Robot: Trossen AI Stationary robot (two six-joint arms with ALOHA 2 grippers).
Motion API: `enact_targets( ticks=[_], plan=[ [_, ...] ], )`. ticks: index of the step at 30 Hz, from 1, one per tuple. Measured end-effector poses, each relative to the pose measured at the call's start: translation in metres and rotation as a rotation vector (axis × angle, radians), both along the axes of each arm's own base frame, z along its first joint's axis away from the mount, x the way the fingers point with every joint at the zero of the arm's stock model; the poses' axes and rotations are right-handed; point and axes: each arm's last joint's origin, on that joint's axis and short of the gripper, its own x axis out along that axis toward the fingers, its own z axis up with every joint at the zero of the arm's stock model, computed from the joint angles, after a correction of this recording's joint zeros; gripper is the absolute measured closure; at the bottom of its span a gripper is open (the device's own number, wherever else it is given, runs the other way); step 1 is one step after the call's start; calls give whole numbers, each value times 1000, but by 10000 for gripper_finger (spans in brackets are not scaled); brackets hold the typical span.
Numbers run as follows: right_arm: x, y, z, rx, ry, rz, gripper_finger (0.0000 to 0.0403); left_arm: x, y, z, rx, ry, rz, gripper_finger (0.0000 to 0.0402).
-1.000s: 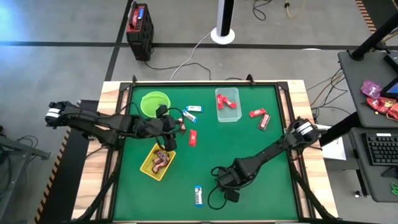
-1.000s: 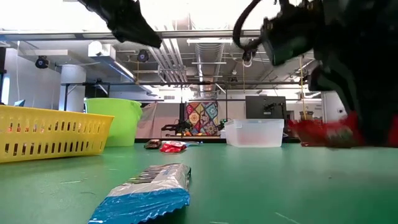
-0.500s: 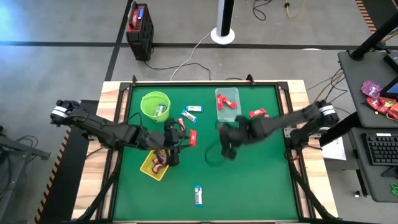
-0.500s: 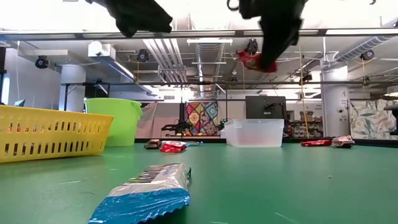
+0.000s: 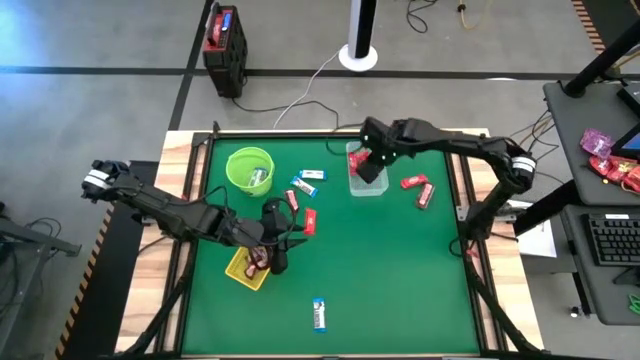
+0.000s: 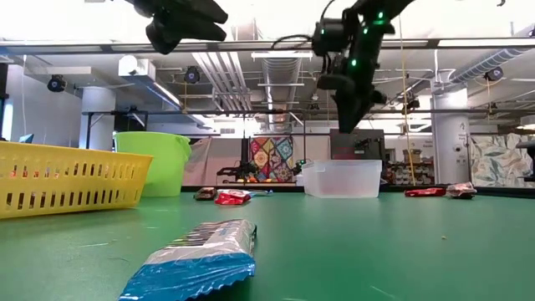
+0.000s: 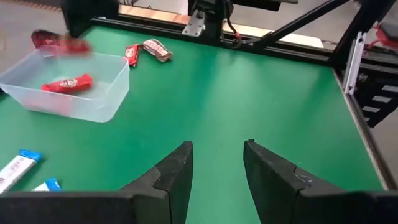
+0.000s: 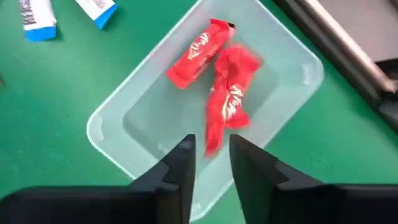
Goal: Sort candy by brand, put in halloween buckets
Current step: Put the red chocolate into the transparent bin, then put the white chocolate into the green bucket
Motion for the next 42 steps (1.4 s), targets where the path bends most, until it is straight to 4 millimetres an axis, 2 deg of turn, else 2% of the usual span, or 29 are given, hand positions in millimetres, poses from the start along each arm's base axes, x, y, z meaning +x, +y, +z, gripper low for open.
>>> enact_targets(
  ticks=[5,11,15,21,29,34,42],
  plan=[
    [1,-24,-14,60,-31,36,278,0,0,0,-27,-1,12,275],
    [6,-26,-21,67,-20,55,256,-1,-1,-2,-75,8,37,275],
    [10,-14,-17,57,-30,102,251,-4,-2,-6,-115,49,61,275],
    [20,17,-4,24,-67,227,255,-8,-6,-9,-183,75,89,275],
    [55,55,1,-111,-223,479,257,-11,-19,0,-199,72,51,275],
    [80,60,-3,-207,-355,548,251,-14,-21,6,-167,130,54,275],
    [111,51,-39,-242,-411,541,230,-22,-18,12,-69,217,112,275]
  ],
)
